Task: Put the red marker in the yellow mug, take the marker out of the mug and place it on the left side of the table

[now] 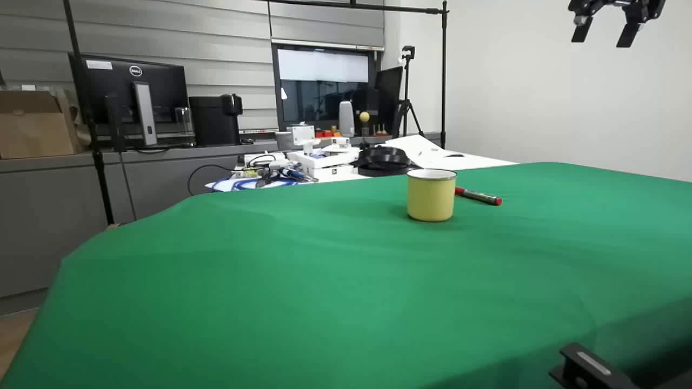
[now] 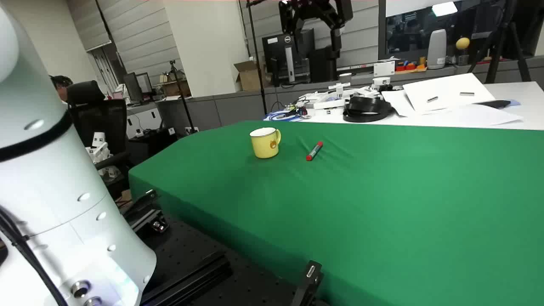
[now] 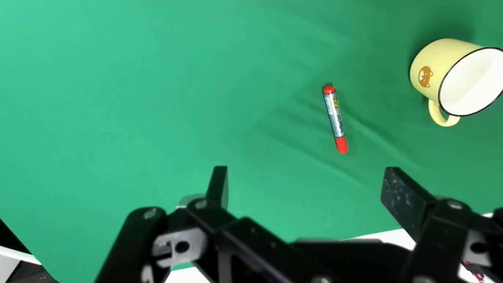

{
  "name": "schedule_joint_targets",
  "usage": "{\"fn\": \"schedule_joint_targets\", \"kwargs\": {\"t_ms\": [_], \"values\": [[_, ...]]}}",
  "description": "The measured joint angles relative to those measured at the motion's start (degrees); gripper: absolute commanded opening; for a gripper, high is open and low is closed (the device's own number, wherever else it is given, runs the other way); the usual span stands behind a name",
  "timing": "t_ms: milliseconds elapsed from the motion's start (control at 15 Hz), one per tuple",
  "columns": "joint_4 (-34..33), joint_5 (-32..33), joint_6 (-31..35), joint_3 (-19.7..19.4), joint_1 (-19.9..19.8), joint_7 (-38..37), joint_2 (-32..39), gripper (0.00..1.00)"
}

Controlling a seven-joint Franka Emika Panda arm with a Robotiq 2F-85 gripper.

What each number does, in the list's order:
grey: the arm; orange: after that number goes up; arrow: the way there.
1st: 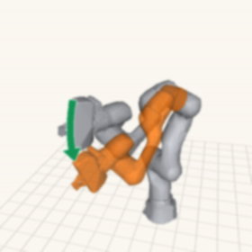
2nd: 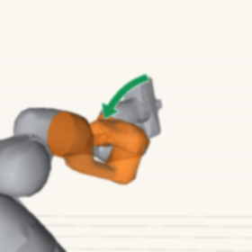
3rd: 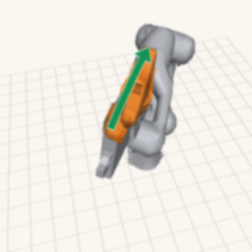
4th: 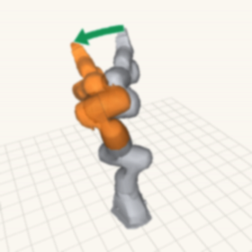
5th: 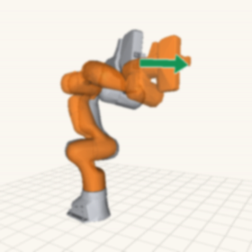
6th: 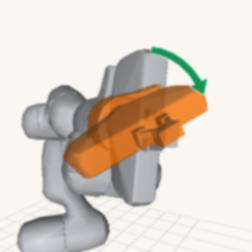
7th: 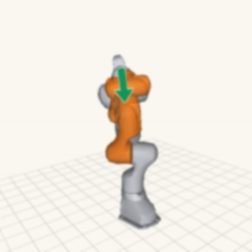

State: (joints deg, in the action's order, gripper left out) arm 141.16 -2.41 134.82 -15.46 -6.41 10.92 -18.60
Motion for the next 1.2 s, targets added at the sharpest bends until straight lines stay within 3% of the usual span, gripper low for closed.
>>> {"fn": "schedule_joint_targets", "kwargs": {"t_ms": [800,1200], "values": [[0.02,0.02,0.99,0.67,-0.01,0.69,0.30,1.00],[0.07,0.41,12.34,7.14,3.51,2.88,7.47,1.00]]}}
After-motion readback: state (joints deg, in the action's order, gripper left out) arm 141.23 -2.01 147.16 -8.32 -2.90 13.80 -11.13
